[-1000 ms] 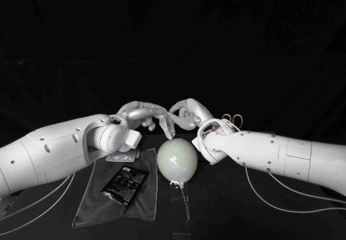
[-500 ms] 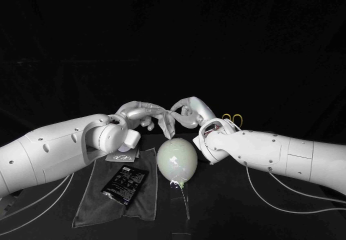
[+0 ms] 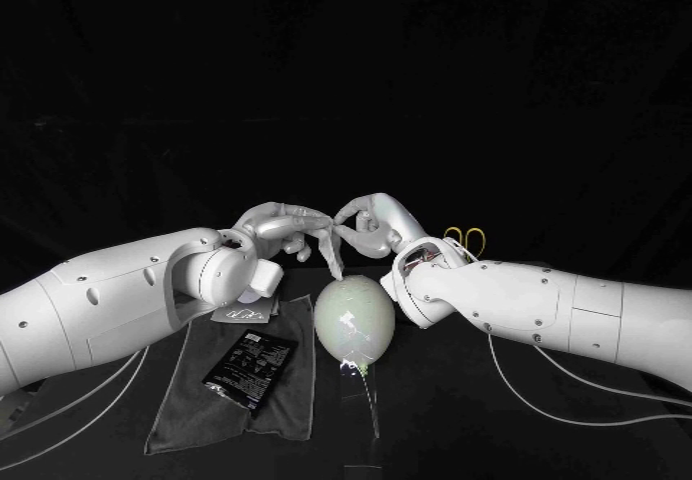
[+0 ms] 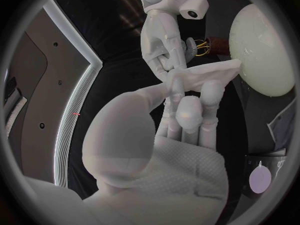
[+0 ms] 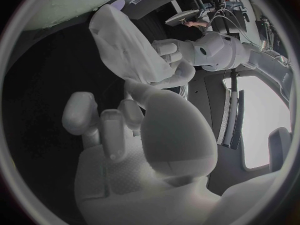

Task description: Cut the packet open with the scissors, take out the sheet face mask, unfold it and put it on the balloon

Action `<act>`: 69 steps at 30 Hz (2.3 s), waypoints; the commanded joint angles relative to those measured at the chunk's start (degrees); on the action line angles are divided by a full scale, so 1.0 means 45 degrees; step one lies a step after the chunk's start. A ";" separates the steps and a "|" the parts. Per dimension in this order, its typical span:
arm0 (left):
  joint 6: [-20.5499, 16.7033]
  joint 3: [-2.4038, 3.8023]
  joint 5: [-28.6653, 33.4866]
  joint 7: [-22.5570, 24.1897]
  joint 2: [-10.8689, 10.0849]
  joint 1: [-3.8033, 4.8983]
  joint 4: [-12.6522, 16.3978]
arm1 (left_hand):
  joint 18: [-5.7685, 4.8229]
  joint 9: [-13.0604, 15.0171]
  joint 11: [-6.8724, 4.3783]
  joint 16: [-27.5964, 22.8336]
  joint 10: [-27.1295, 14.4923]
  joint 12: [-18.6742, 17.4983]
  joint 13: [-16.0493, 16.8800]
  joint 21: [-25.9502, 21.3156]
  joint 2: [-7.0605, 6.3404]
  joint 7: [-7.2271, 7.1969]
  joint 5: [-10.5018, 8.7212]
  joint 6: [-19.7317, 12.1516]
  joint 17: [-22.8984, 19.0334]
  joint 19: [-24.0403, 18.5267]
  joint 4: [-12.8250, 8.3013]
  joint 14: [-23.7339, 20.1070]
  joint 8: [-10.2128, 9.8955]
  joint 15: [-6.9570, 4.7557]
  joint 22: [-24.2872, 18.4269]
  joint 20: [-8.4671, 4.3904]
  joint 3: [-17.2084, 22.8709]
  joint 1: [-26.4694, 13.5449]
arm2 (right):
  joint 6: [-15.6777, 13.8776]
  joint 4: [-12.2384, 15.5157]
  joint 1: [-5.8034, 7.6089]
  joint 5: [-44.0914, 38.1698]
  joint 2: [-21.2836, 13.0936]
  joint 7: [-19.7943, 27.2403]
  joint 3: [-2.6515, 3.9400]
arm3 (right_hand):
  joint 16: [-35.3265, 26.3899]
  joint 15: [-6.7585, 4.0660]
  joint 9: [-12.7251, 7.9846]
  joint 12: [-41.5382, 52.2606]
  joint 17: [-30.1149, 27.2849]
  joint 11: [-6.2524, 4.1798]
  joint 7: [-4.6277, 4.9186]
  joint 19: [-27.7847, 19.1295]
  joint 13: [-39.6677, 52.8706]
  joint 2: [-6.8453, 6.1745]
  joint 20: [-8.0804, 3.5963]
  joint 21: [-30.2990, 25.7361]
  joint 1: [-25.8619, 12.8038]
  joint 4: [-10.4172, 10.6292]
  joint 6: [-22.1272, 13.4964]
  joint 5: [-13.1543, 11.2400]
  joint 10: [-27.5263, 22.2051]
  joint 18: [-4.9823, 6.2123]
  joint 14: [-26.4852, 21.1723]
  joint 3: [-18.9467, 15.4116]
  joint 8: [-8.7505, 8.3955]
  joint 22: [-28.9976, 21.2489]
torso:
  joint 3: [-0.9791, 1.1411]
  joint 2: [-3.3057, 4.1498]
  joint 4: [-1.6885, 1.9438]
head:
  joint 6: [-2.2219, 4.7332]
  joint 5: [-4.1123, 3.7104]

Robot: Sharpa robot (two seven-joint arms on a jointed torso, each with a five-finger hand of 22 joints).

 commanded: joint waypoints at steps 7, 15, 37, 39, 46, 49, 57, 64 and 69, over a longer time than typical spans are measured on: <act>0.0090 0.0017 -0.0007 0.0062 0.0002 0.0016 -0.0022 | 0.0227 0.0011 -0.0001 0.0056 0.0017 -0.0072 0.0010 0.0065 0.0004 -0.0017 0.0043 0.0102 0.0020 0.0027 -0.0138 0.0052 0.0041 -0.0165 -0.0003 0.0005 0.0108 0.0097 | 0.0606 0.0081 0.0002 -0.0178 -0.0102 0.0107 0.0007 | -0.0309 0.0329 -0.0481 -0.0614 0.0433 0.0420 0.0506 -0.0524 -0.0575 -0.0730 0.0249 -0.0700 -0.0488 0.0073 -0.1122 -0.0046 -0.0802 0.0043 -0.0265 -0.0457 -0.0873 0.1533 | 0.0006 0.0000 -0.0012 | 0.0006 0.0014; 0.0073 0.0017 -0.0006 0.0064 -0.0007 0.0016 -0.0039 | 0.0227 0.0011 -0.0001 0.0056 0.0017 -0.0072 0.0010 0.0065 0.0004 -0.0017 0.0043 0.0102 0.0020 0.0027 -0.0138 0.0052 0.0041 -0.0165 -0.0003 0.0005 0.0108 0.0097 | 0.0768 0.0229 0.0002 -0.0226 -0.0278 -0.0021 0.0006 | -0.0385 0.0468 -0.0642 -0.0746 0.0282 0.0562 0.0645 -0.0726 -0.0717 -0.0952 0.0389 -0.0971 -0.0520 0.0060 -0.1337 -0.0041 -0.1091 0.0092 -0.0425 -0.0637 -0.1121 0.1463 | 0.0012 -0.0007 -0.0019 | 0.0016 0.0011; 0.0111 0.0017 -0.0004 0.0041 0.0006 0.0016 0.0072 | 0.0224 0.0006 0.0000 0.0084 0.0027 -0.0068 0.0018 0.0091 0.0002 -0.0017 0.0043 0.0116 0.0051 0.0024 -0.0142 0.0050 0.0036 -0.0164 0.0026 0.0007 0.0112 0.0096 | 0.0845 -0.0012 -0.0012 -0.0236 0.0009 -0.0252 0.0005 | -0.0272 0.0468 -0.0691 -0.0506 0.0432 0.0522 0.0569 -0.0598 -0.0552 -0.0788 0.0482 -0.0715 -0.0506 0.0160 -0.0937 -0.0023 -0.1000 0.0086 -0.0362 -0.0707 -0.1019 0.1539 | 0.0001 0.0002 0.0011 | 0.0042 -0.0037; 0.0109 0.0017 -0.0004 0.0041 0.0002 0.0016 0.0075 | 0.0224 0.0006 0.0000 0.0084 0.0027 -0.0068 0.0018 0.0091 0.0002 -0.0017 0.0043 0.0116 0.0051 0.0024 -0.0142 0.0050 0.0036 -0.0164 0.0026 0.0007 0.0112 0.0096 | 0.0802 -0.0027 -0.0013 -0.0231 0.0018 -0.0256 0.0006 | -0.0257 0.0458 -0.0691 -0.0478 0.0452 0.0508 0.0553 -0.0570 -0.0532 -0.0762 0.0482 -0.0669 -0.0496 0.0166 -0.0886 -0.0022 -0.0975 0.0082 -0.0347 -0.0704 -0.0999 0.1552 | -0.0001 0.0001 0.0006 | 0.0041 -0.0030; 0.0104 0.0017 -0.0004 0.0040 -0.0014 0.0016 0.0073 | 0.0224 0.0006 0.0000 0.0084 0.0027 -0.0068 0.0018 0.0091 0.0002 -0.0017 0.0043 0.0116 0.0051 0.0024 -0.0142 0.0050 0.0036 -0.0164 0.0026 0.0007 0.0112 0.0096 | 0.0284 -0.0016 -0.0014 0.0023 -0.0030 0.0070 0.0006 | 0.0083 0.0175 -0.0542 0.0174 0.1026 0.0149 0.0113 0.0057 0.0029 -0.0050 0.0318 0.0331 -0.0196 0.0209 0.0157 -0.0029 -0.0252 -0.0075 0.0080 -0.0407 -0.0430 0.1820 | 0.0006 0.0000 -0.0007 | 0.0045 -0.0002; 0.0103 0.0017 -0.0004 0.0040 -0.0020 0.0016 0.0072 | 0.0224 0.0006 0.0000 0.0084 0.0027 -0.0068 0.0018 0.0091 0.0002 -0.0017 0.0043 0.0116 0.0051 0.0024 -0.0142 0.0050 0.0036 -0.0164 0.0026 0.0007 0.0112 0.0096 | -0.0113 0.0053 -0.0014 0.0173 -0.0074 0.0385 0.0006 | 0.0282 -0.0021 -0.0388 0.0569 0.1407 -0.0068 -0.0140 0.0361 0.0422 0.0298 0.0153 0.0815 -0.0049 0.0176 0.0485 -0.0044 0.0232 -0.0164 0.0337 -0.0260 -0.0092 0.1946 | 0.0008 -0.0003 -0.0016 | 0.0040 0.0008; 0.0105 0.0016 -0.0004 0.0034 -0.0013 0.0016 -0.0005 | 0.0224 0.0006 0.0000 0.0084 0.0027 -0.0068 0.0018 0.0091 0.0002 -0.0017 0.0043 0.0116 0.0051 0.0024 -0.0142 0.0050 0.0036 -0.0164 0.0026 0.0007 0.0112 0.0096 | -0.0592 0.0251 -0.0016 0.0305 -0.0220 0.0782 0.0007 | 0.0710 -0.0321 -0.0103 0.1350 0.2267 -0.0365 -0.0424 0.1083 0.1255 0.0698 -0.0181 0.2019 -0.0292 0.0457 0.0683 -0.0042 0.1158 -0.0412 0.0850 -0.0035 0.0457 0.2257 | 0.0009 -0.0008 -0.0021 | 0.0040 0.0001; 0.0121 0.0015 -0.0003 0.0040 0.0018 0.0016 -0.0032 | 0.0227 0.0003 0.0000 0.0090 0.0030 -0.0066 0.0024 0.0098 0.0000 -0.0016 0.0043 0.0125 0.0046 0.0008 -0.0145 0.0041 0.0030 -0.0163 0.0025 0.0008 0.0116 0.0097 | -0.0516 0.0362 -0.0022 0.0163 -0.0272 0.0706 0.0007 | 0.0853 -0.0387 -0.0014 0.1633 0.2570 -0.0438 -0.0500 0.1251 0.1574 0.0661 -0.0261 0.2318 -0.0351 0.0456 0.0736 -0.0043 0.1437 -0.0475 0.1003 -0.0007 0.0644 0.2335 | 0.0007 0.0002 -0.0004 | 0.0031 -0.0007; 0.0025 0.0014 -0.0319 0.0168 0.0018 0.0016 -0.0044 | 0.0272 -0.0010 0.0045 -0.0054 -0.0080 -0.0113 0.0028 -0.0051 -0.0031 0.0023 0.0040 0.0094 -0.0230 -0.0217 -0.0072 -0.0092 -0.0009 -0.0124 -0.0242 0.0034 0.0054 -0.0007 | -0.0334 0.0416 -0.0016 0.0113 -0.0374 0.0354 0.0018 | 0.0853 -0.0392 -0.0005 0.1653 0.2571 -0.0444 -0.0507 0.1240 0.1597 0.0651 -0.0268 0.2297 -0.0359 0.0454 0.0740 -0.0042 0.1457 -0.0470 0.1004 -0.0008 0.0664 0.2328 | 0.0000 -0.0012 -0.0006 | 0.0008 -0.0005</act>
